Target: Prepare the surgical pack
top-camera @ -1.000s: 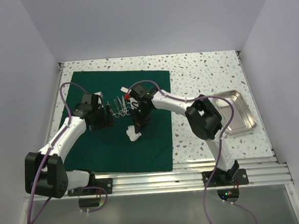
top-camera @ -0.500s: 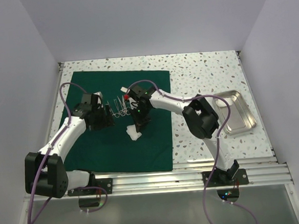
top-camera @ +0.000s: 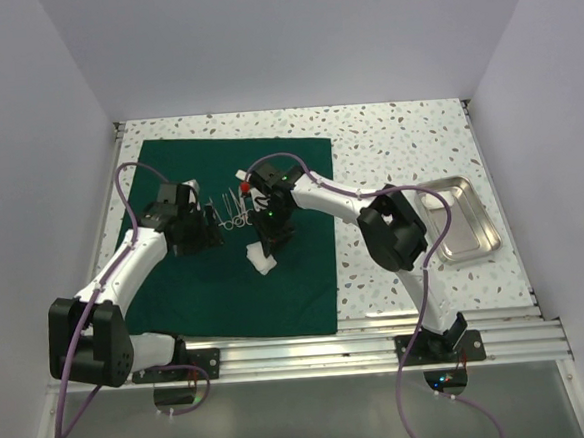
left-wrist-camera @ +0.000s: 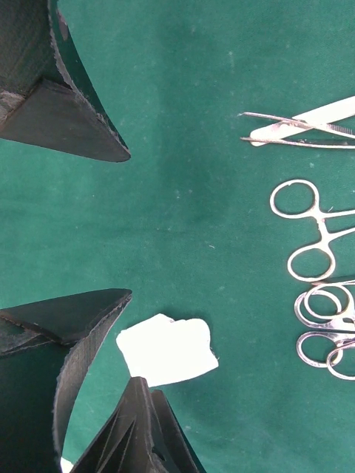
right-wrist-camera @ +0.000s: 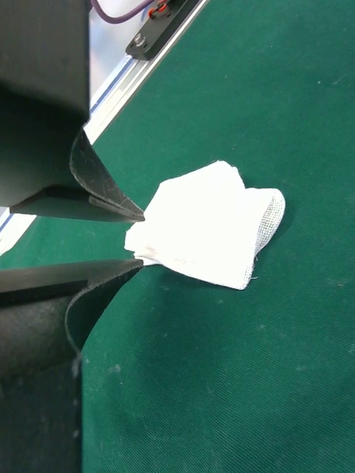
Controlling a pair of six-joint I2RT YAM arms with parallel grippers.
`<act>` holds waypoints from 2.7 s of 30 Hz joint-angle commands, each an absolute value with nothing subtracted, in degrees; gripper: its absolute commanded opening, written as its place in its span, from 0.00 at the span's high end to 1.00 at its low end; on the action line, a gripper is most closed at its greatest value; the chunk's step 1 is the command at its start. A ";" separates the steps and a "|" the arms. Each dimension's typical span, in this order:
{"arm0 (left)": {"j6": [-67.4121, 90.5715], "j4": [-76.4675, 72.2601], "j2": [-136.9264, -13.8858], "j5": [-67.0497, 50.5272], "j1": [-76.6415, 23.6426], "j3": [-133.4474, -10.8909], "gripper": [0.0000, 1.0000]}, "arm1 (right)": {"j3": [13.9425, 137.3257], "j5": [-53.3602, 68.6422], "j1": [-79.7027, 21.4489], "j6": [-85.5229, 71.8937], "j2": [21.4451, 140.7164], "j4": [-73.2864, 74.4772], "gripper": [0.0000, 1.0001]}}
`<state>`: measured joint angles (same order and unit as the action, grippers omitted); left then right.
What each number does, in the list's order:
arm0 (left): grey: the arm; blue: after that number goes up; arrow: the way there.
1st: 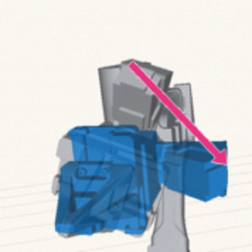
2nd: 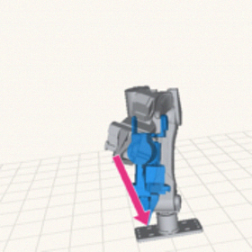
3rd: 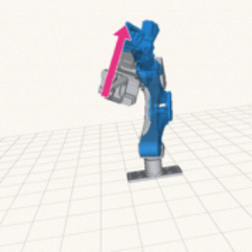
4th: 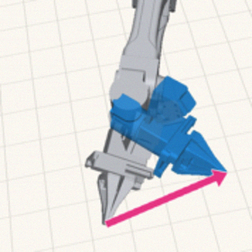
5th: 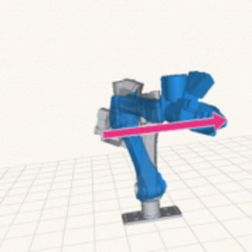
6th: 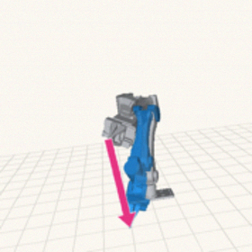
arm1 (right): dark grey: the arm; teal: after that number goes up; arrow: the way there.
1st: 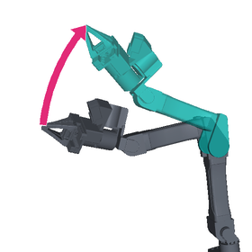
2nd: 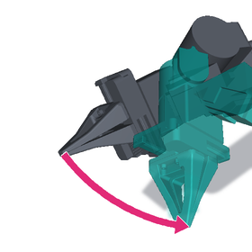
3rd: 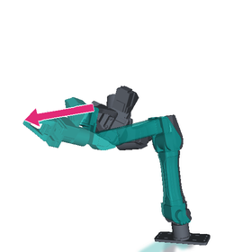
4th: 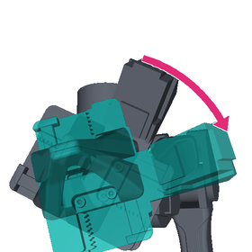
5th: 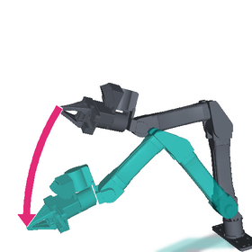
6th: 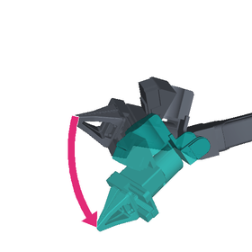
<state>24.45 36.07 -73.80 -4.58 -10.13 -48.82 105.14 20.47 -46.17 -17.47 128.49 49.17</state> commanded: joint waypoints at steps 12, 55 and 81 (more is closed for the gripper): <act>23.64 34.01 -73.48 -6.77 -9.23 -47.72 0.27 | 104.68 22.76 -46.58 -16.96 129.29 49.92 0.61; 24.26 27.25 -72.95 -22.05 -7.74 -45.79 0.24 | 106.97 26.10 -46.67 -23.11 127.10 50.36 1.00; 27.95 19.43 -78.48 -38.05 -7.47 -43.59 0.25 | 99.14 24.78 -35.34 -19.34 112.59 53.35 1.00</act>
<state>28.40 20.67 -77.69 -35.94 -7.92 -43.79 98.15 25.71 -37.28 -22.55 117.64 50.68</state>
